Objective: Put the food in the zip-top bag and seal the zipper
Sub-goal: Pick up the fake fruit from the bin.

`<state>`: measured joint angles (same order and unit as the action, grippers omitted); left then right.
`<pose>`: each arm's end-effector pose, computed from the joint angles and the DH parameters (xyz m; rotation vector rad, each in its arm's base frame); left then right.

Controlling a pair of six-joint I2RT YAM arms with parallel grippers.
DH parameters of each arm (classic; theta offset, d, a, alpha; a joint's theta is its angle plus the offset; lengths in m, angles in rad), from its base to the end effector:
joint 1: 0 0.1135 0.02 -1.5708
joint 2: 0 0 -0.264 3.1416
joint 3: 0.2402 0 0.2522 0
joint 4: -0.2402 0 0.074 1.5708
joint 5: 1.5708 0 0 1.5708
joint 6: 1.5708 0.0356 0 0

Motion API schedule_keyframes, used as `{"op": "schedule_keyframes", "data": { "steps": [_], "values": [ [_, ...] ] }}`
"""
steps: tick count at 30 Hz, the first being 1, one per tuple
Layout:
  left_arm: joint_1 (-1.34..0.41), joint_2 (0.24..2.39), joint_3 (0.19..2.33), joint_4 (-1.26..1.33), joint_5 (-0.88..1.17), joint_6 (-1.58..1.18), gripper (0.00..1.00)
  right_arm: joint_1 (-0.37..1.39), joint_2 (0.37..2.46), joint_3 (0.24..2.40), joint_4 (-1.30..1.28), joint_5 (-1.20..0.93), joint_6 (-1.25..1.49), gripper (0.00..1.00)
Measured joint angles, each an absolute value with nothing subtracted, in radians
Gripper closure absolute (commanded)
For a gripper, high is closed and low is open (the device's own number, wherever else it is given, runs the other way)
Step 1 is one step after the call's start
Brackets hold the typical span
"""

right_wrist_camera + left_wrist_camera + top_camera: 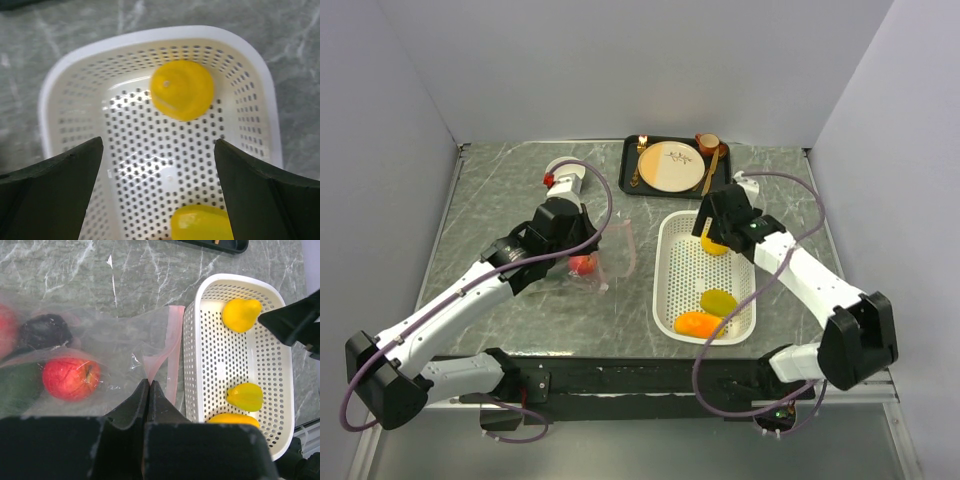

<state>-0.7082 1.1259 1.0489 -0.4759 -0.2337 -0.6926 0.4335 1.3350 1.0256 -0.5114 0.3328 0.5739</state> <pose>0.1935 -0.1548 0.3357 -0.1245 2.1595 -0.5825 0.2620 0.1084 0.2740 0.3173 2.3149 0.1000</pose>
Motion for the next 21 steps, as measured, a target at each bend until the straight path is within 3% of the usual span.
{"op": "schedule_keyframes", "data": {
  "steps": [21],
  "values": [
    [-0.708,1.147,1.028,-0.476,-0.217,-0.701,0.99,0.400,1.639,1.110,-0.503,0.403,0.477,0.02]
  ]
}}
